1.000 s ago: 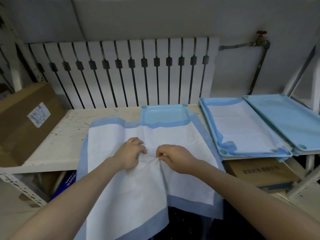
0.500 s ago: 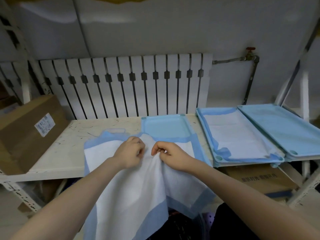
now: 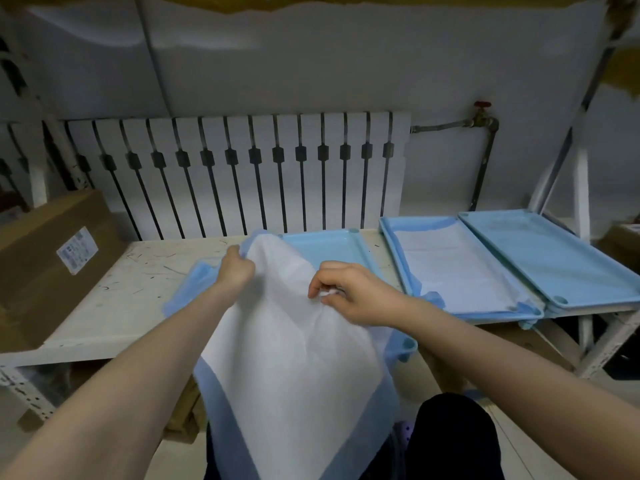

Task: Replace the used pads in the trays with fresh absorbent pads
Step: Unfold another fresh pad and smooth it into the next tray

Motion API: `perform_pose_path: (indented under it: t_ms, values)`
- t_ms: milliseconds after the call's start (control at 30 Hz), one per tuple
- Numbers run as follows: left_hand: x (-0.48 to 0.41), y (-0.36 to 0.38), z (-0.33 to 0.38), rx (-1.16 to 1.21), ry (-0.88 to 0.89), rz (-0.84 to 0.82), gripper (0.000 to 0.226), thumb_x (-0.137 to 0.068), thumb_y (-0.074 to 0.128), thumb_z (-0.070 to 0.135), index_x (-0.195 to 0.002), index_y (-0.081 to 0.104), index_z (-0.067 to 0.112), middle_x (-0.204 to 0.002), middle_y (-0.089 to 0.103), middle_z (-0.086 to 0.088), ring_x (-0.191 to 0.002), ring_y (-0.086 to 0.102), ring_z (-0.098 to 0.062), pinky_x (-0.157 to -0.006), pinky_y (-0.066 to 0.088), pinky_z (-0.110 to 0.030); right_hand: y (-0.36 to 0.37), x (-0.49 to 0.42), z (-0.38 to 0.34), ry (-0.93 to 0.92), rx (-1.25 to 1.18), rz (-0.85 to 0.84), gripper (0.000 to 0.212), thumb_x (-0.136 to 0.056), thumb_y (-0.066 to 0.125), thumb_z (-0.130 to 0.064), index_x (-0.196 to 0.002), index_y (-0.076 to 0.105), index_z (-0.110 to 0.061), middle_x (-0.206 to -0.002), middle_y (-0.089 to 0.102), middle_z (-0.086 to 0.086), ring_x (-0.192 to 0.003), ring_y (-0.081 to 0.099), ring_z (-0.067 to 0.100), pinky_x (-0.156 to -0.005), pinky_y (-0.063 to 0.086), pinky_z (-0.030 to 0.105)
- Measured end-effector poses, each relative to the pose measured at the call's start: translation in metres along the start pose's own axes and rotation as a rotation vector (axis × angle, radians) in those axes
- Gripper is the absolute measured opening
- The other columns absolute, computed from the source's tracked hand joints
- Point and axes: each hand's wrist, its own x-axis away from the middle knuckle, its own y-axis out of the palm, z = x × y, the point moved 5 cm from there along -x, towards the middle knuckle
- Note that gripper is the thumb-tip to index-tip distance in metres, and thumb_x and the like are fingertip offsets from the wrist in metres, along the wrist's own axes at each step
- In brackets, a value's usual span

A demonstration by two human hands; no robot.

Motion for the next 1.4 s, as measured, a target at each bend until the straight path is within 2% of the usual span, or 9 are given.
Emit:
perform_pose_path:
  t_ms: [167, 233, 300, 633, 900, 1000, 1100, 1233, 1400]
  values:
    - [-0.004, -0.019, 0.026, 0.287, -0.048, 0.063, 0.059, -0.090, 0.036, 0.003, -0.147, 0.027, 0.012, -0.141, 0.042, -0.013, -0.124, 0.043, -0.032, -0.100, 0.036, -0.037, -0.043, 0.000, -0.001, -0.097, 0.032, 0.123, 0.020, -0.084, 0.057, 0.003, -0.093, 0.067, -0.012, -0.090, 0.053, -0.011, -0.080, 0.048, -0.001, -0.075, 0.036, 0.008]
    - [-0.002, -0.021, 0.034, 0.377, -0.147, 0.056, 0.033, -0.090, 0.039, 0.015, -0.118, 0.054, 0.007, -0.095, 0.057, -0.014, -0.082, 0.053, -0.028, -0.070, 0.039, -0.030, -0.060, 0.000, 0.002, -0.092, 0.025, 0.191, 0.022, -0.083, 0.057, 0.007, -0.091, 0.067, -0.011, -0.089, 0.052, -0.011, -0.082, 0.049, -0.004, -0.074, 0.037, 0.009]
    - [0.007, -0.018, 0.035, 0.439, -0.291, -0.081, 0.028, -0.090, 0.047, 0.034, -0.080, 0.053, 0.009, -0.071, 0.053, -0.009, -0.062, 0.049, -0.024, -0.057, 0.036, -0.027, -0.074, 0.000, 0.011, -0.061, 0.018, 0.294, 0.024, -0.082, 0.056, 0.009, -0.089, 0.067, -0.011, -0.089, 0.052, -0.009, -0.082, 0.050, -0.004, -0.073, 0.038, 0.010]
    - [0.032, -0.025, 0.066, 0.476, -0.228, -0.430, 0.013, -0.085, 0.066, 0.013, -0.097, 0.062, 0.007, -0.081, 0.068, -0.007, -0.084, 0.060, -0.024, -0.082, 0.049, -0.039, -0.079, 0.027, 0.118, 0.616, -0.033, 0.469, 0.029, -0.095, 0.049, -0.012, -0.124, 0.046, -0.016, -0.127, 0.044, 0.004, -0.113, 0.049, 0.018, -0.100, 0.039, 0.031]
    - [0.035, -0.055, 0.127, 0.440, 0.225, -0.097, 0.048, -0.084, 0.064, -0.003, -0.125, 0.056, 0.019, -0.127, 0.045, -0.005, -0.113, 0.050, -0.028, -0.098, 0.047, -0.042, -0.072, 0.039, 0.125, 0.657, 0.033, 0.433, 0.018, -0.099, 0.042, -0.034, -0.104, 0.042, -0.017, -0.091, 0.057, 0.002, -0.081, 0.054, 0.023, -0.071, 0.045, 0.037]
    - [0.059, -0.052, 0.143, 0.047, 0.350, -0.361, 0.041, -0.081, 0.059, -0.011, -0.113, 0.065, 0.015, -0.117, 0.057, -0.002, -0.104, 0.058, -0.023, -0.085, 0.053, -0.034, -0.080, 0.042, 0.122, 0.605, 0.020, 0.402, 0.022, -0.100, 0.039, -0.031, -0.093, 0.048, -0.012, -0.081, 0.057, 0.003, -0.078, 0.054, 0.024, -0.068, 0.041, 0.035]
    - [0.067, -0.048, 0.149, -0.526, 0.444, -0.206, 0.015, -0.077, 0.066, -0.001, -0.085, 0.065, 0.011, -0.085, 0.061, -0.004, -0.081, 0.059, -0.019, -0.070, 0.050, -0.029, -0.091, 0.044, 0.122, 0.609, 0.054, 0.407, 0.028, -0.099, 0.043, -0.029, -0.084, 0.056, -0.009, -0.080, 0.061, 0.005, -0.078, 0.057, 0.026, -0.071, 0.045, 0.037]
    - [0.066, -0.057, 0.160, -0.205, 0.479, 0.057, 0.012, -0.075, 0.063, 0.003, -0.064, 0.064, 0.007, -0.060, 0.051, -0.001, -0.062, 0.048, -0.016, -0.052, 0.036, -0.020, -0.088, 0.043, 0.121, 0.666, 0.175, 0.300, 0.033, -0.099, 0.037, -0.039, -0.086, 0.061, -0.020, -0.087, 0.065, 0.001, -0.080, 0.058, 0.022, -0.074, 0.050, 0.037]
    - [0.067, -0.082, 0.178, 0.014, 0.510, 0.140, 0.007, -0.076, 0.072, 0.017, -0.070, 0.072, 0.015, -0.072, 0.063, 0.003, -0.090, 0.057, -0.020, -0.065, 0.043, -0.023, -0.080, 0.047, 0.106, 0.725, 0.310, 0.257, 0.049, -0.100, 0.018, -0.048, -0.119, 0.058, -0.025, -0.115, 0.065, 0.005, -0.103, 0.059, 0.025, -0.089, 0.047, 0.039]
